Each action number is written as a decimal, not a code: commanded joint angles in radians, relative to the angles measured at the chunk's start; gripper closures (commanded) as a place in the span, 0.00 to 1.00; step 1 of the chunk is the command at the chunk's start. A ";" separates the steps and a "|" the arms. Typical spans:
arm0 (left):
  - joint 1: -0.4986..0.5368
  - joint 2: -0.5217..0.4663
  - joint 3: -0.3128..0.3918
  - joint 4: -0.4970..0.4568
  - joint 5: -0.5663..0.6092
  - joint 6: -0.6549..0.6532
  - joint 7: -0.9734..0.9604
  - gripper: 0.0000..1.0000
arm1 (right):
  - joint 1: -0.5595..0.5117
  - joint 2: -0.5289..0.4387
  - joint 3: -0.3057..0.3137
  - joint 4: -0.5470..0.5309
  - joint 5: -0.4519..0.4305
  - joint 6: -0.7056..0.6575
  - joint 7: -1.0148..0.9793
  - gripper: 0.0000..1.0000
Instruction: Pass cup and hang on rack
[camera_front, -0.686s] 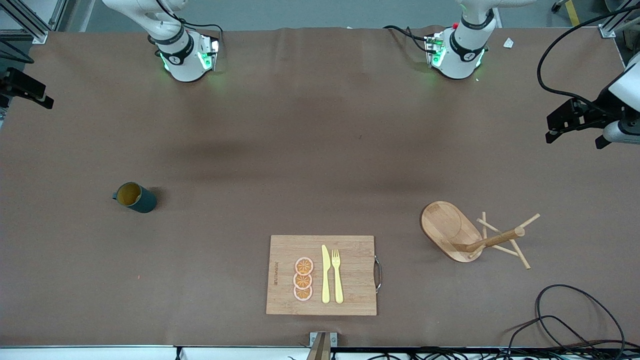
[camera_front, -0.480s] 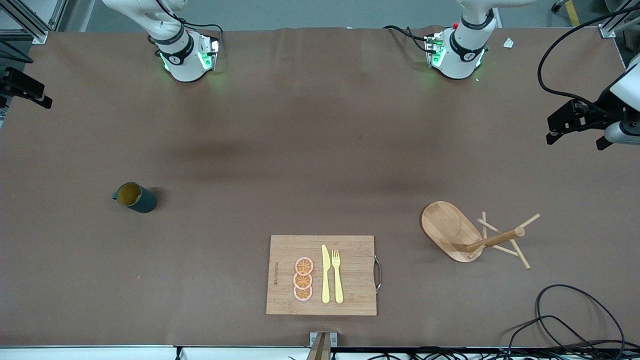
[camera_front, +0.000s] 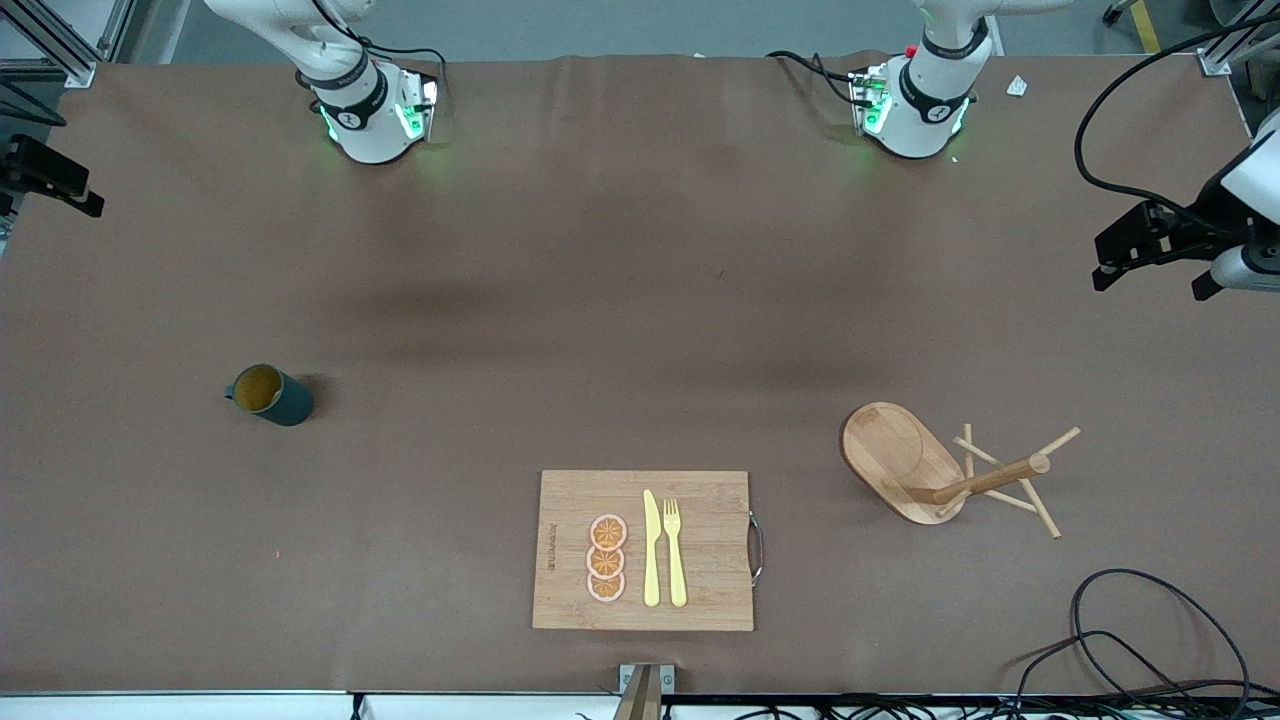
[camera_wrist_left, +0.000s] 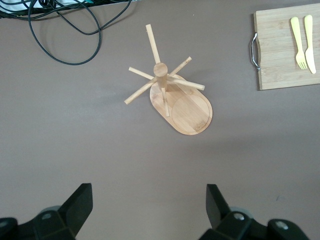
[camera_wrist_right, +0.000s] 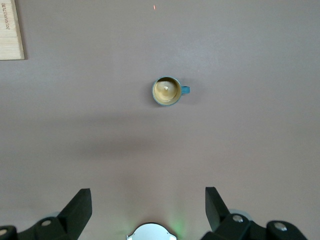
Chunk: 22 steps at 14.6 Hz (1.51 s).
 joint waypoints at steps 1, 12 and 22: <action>-0.001 0.010 0.000 0.022 0.011 -0.008 -0.014 0.00 | -0.006 -0.015 0.003 -0.010 -0.014 0.002 0.002 0.00; -0.001 0.010 0.000 0.020 0.011 -0.010 -0.008 0.00 | -0.025 0.179 0.003 0.006 -0.004 0.126 -0.012 0.00; -0.004 0.008 -0.005 0.019 0.011 -0.013 -0.016 0.00 | -0.075 0.416 0.006 -0.147 0.028 0.532 -0.522 0.00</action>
